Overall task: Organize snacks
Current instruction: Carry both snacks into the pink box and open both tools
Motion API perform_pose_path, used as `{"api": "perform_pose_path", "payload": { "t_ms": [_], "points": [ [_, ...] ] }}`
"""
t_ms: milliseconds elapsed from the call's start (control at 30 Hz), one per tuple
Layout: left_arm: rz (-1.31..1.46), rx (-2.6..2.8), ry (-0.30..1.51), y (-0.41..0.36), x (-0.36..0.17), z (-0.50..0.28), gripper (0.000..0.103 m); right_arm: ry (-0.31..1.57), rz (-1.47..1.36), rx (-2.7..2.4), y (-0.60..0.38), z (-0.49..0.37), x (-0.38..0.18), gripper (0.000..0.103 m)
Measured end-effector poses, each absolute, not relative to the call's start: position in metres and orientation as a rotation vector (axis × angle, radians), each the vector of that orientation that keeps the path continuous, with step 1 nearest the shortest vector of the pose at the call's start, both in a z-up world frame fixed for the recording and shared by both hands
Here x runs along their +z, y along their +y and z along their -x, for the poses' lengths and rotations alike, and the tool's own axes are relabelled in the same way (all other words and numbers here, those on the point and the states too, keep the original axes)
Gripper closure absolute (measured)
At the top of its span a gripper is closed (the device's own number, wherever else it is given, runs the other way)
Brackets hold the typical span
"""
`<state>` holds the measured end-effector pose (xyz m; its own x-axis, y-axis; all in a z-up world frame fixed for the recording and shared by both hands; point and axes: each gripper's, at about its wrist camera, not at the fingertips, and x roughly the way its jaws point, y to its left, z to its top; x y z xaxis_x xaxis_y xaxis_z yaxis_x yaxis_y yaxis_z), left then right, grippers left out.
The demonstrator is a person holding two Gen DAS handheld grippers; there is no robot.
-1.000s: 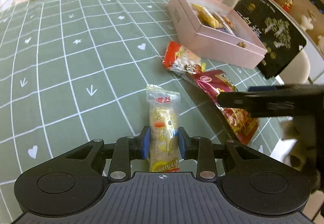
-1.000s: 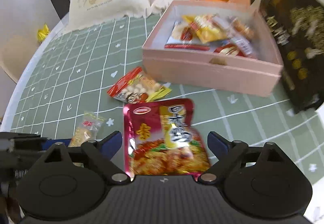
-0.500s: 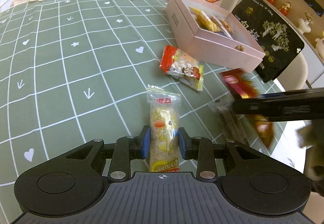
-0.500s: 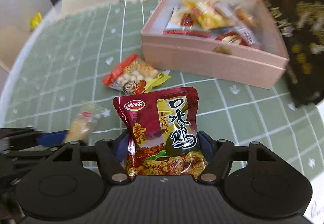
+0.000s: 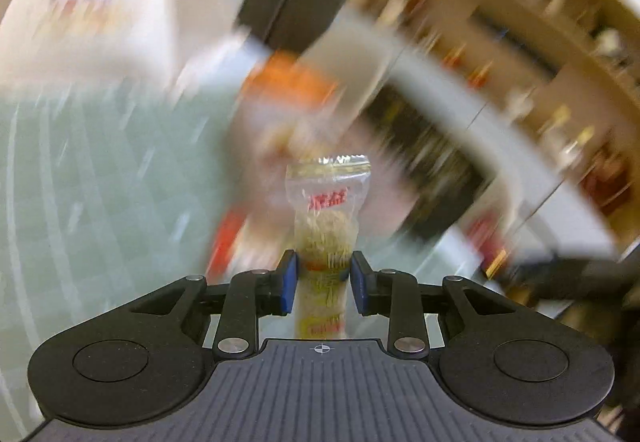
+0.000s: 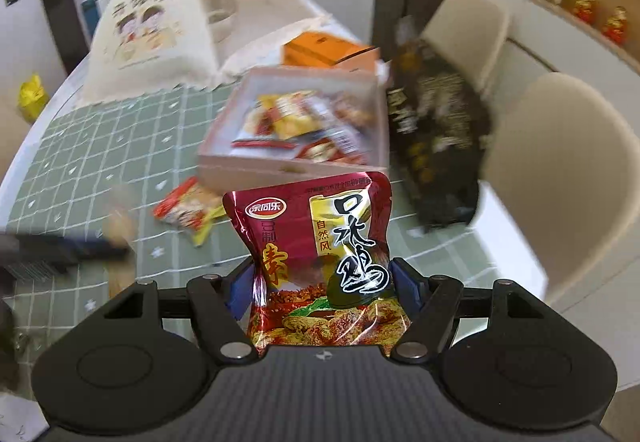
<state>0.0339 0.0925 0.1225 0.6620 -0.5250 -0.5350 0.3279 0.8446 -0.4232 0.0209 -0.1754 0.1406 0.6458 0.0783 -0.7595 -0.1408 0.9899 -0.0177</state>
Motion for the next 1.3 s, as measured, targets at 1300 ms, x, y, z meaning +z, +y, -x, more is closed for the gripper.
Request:
{"api": "perform_pose_path", "payload": {
  "t_ms": [1300],
  "points": [
    [0.38, -0.343, 1.009, 0.087, 0.021, -0.144, 0.068, 0.997, 0.095, 0.256, -0.176, -0.11, 0.091, 0.008]
  ]
}}
